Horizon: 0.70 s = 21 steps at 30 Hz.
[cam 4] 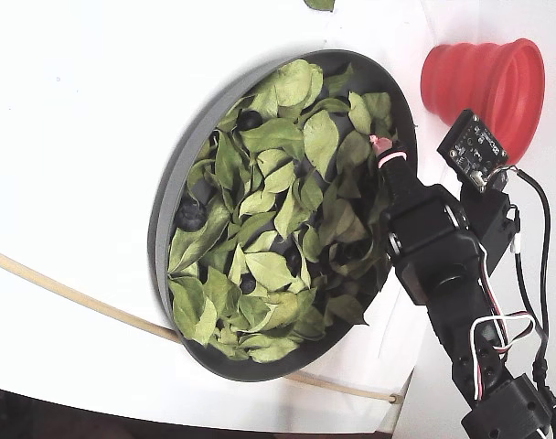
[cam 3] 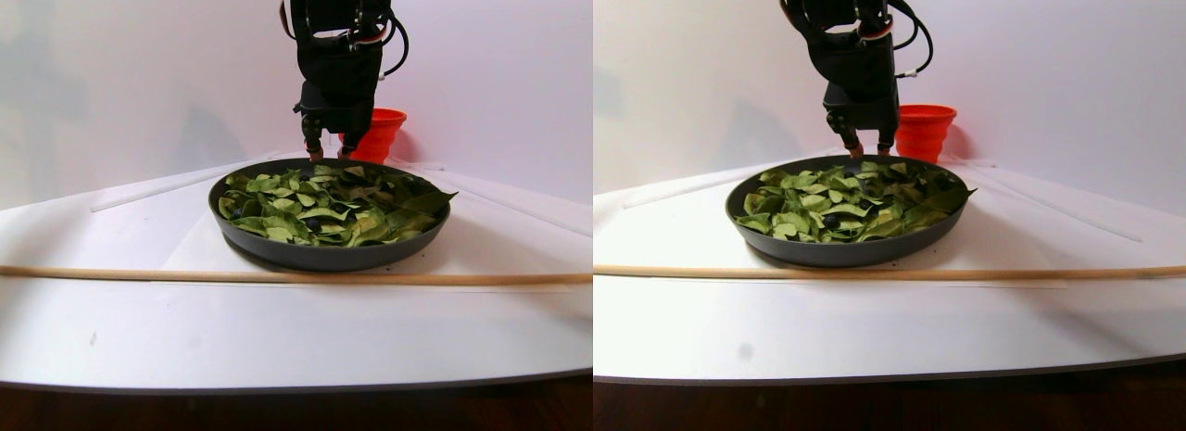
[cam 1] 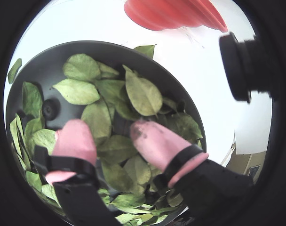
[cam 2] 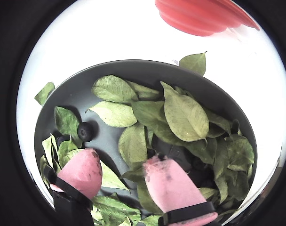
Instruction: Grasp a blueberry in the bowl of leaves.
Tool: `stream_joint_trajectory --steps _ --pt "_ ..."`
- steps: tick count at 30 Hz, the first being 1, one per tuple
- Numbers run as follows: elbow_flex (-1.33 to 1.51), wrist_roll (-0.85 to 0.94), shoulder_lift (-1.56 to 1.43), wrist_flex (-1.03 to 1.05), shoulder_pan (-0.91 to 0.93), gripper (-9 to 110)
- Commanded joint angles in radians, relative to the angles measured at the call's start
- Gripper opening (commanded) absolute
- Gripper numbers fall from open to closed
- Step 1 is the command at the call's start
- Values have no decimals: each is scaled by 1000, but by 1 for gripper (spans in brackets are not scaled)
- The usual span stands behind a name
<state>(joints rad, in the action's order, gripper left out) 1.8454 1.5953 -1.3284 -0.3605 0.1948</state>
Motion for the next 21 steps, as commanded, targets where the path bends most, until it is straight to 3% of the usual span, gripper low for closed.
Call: stream_joint_trajectory --steps 1,21 --pt "-26 -25 -60 -5 -11 17" --pt "-58 -48 -23 -8 -21 17"
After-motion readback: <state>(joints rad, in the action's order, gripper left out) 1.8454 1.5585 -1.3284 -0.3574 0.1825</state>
